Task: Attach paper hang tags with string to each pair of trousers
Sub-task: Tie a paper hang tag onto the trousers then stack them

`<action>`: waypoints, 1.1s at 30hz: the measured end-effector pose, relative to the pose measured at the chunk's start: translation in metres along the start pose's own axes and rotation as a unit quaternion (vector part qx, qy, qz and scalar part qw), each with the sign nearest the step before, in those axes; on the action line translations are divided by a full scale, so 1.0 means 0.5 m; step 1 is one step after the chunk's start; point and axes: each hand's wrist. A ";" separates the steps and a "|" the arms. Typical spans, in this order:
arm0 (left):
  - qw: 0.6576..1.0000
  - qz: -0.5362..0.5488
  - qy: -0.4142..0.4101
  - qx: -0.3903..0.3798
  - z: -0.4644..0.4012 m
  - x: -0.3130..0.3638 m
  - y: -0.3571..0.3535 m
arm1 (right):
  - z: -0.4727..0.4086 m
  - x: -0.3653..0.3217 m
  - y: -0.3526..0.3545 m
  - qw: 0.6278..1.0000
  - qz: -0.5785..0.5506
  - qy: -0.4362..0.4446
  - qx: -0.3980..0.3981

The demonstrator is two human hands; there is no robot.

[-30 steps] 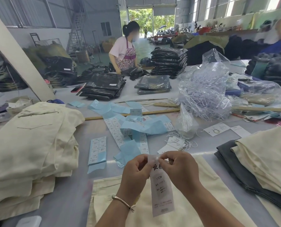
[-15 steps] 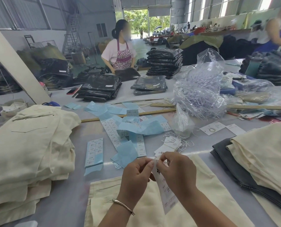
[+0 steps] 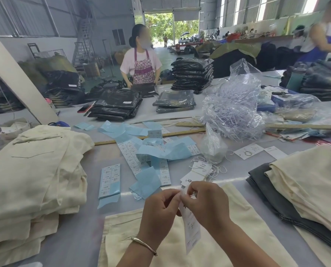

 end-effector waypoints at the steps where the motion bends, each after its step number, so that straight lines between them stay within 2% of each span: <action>1: 1.000 0.000 0.003 -0.005 -0.001 0.001 0.001 | -0.001 0.001 0.002 1.000 -0.002 0.002 -0.006; 4: 1.000 0.004 0.015 -0.004 -0.003 0.005 0.002 | -0.002 0.005 0.010 0.999 -0.037 -0.003 -0.020; 8: 0.990 0.115 0.073 0.023 -0.012 0.009 0.007 | -0.006 0.013 0.016 0.993 -0.115 -0.011 -0.032; 11: 0.986 0.138 0.095 0.006 -0.015 0.008 0.010 | -0.005 0.017 0.015 0.988 -0.145 0.009 -0.046; 17: 0.993 0.095 0.069 0.004 -0.014 0.002 0.010 | -0.009 0.025 0.010 0.990 -0.105 0.049 -0.086; 20: 0.997 0.058 0.049 0.014 -0.017 -0.003 0.013 | -0.007 0.024 0.005 0.991 -0.107 0.030 -0.073; 23: 0.999 -0.004 0.036 0.020 -0.015 -0.007 0.017 | -0.005 0.016 0.004 0.988 -0.139 0.021 -0.059; 25: 0.999 -0.043 0.016 0.022 -0.010 -0.009 0.023 | -0.003 0.006 0.001 0.980 -0.175 0.041 -0.082; 27: 0.999 -0.038 0.001 0.034 -0.007 -0.009 0.033 | 0.001 -0.008 -0.006 0.967 -0.216 0.043 -0.126; 30: 0.999 -0.016 0.005 0.049 -0.003 -0.011 0.055 | 0.007 -0.023 -0.021 0.938 -0.298 -0.009 -0.178; 33: 0.998 -0.029 0.017 0.047 0.010 -0.020 0.084 | 0.012 -0.031 -0.036 0.945 -0.276 -0.005 -0.174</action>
Point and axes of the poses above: each hand's wrist, its own z-axis away from the middle knuckle, its own y-axis out of the back of the hand, x = y × z, and after that the axes turned 13 degrees about z, right-handed
